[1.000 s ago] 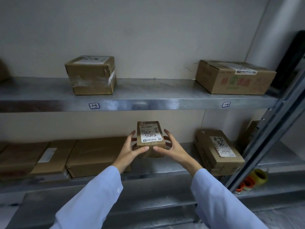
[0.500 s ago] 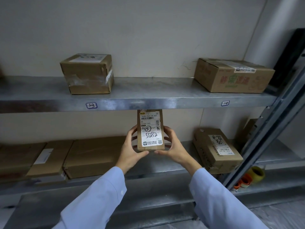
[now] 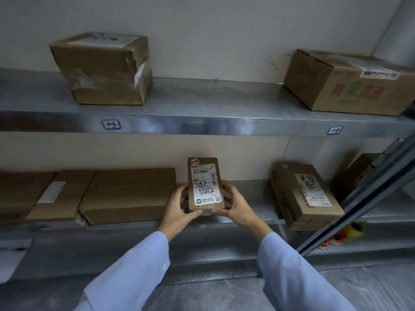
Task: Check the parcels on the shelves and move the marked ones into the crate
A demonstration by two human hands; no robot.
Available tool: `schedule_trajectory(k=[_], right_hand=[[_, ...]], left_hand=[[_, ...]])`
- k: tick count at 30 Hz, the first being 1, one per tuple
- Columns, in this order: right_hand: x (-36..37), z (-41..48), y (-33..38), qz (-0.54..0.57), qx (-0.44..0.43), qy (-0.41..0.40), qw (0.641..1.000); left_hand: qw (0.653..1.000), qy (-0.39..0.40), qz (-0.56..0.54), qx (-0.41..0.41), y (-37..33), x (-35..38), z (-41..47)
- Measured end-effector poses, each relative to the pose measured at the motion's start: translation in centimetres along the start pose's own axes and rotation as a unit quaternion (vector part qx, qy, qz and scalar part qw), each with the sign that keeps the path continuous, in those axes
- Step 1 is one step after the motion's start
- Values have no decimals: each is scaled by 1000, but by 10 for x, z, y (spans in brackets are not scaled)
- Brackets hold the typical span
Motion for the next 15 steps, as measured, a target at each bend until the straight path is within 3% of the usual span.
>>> schedule_trajectory(k=[9, 15], right_hand=[[13, 18, -48, 28, 58, 29, 997], [16, 31, -62, 28, 58, 34, 997]], left_hand=[[994, -16, -30, -101, 46, 21, 5], [992, -23, -12, -124, 50, 24, 11]])
Point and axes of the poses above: each hand's wrist, its own z-axis towards the middle knuckle, its own x-axis out of the palm, y = z × x, the point moved 1 cm from there along z, towards the middle knuckle, and after that the axes turned 1 degree about y, right-handed, at the moved point
